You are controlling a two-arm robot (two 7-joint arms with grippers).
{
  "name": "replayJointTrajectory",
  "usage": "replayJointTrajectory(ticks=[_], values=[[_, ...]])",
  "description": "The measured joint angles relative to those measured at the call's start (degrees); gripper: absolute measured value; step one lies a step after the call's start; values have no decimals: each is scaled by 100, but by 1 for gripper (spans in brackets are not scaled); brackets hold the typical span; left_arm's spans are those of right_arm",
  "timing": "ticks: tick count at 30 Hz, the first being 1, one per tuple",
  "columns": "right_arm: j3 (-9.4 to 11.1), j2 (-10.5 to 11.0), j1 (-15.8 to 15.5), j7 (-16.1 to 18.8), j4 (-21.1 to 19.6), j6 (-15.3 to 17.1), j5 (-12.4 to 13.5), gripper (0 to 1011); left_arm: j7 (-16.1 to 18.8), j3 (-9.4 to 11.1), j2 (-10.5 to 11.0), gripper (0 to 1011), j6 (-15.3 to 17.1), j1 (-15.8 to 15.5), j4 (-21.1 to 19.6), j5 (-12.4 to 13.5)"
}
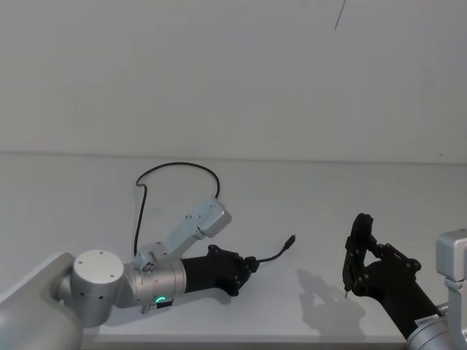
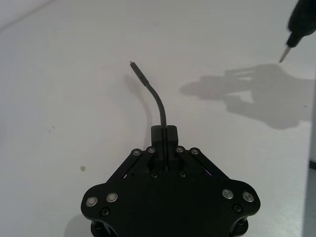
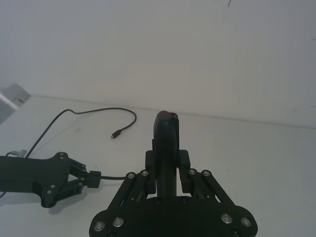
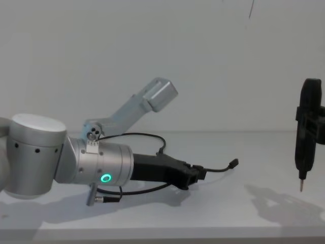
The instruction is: Pick up the data cable with the one hand.
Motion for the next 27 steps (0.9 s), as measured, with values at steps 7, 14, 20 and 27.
replayJointTrajectory(ticks=[7, 14, 20, 27], values=[[0, 0, 0, 0, 0, 0, 0, 269, -327, -88, 281, 44, -92, 152, -470, -181], [0, 0, 0, 0, 0, 0, 0, 269, -808, -204, 719, 44, -149, 352, -1041, -445], [0, 0, 0, 0, 0, 0, 0, 269, -1272, -310, 1146, 44, -223, 506, -1430, -679], [0, 0, 0, 0, 0, 0, 0, 269, -1701, -396, 1538, 44, -314, 621, -1677, -881]])
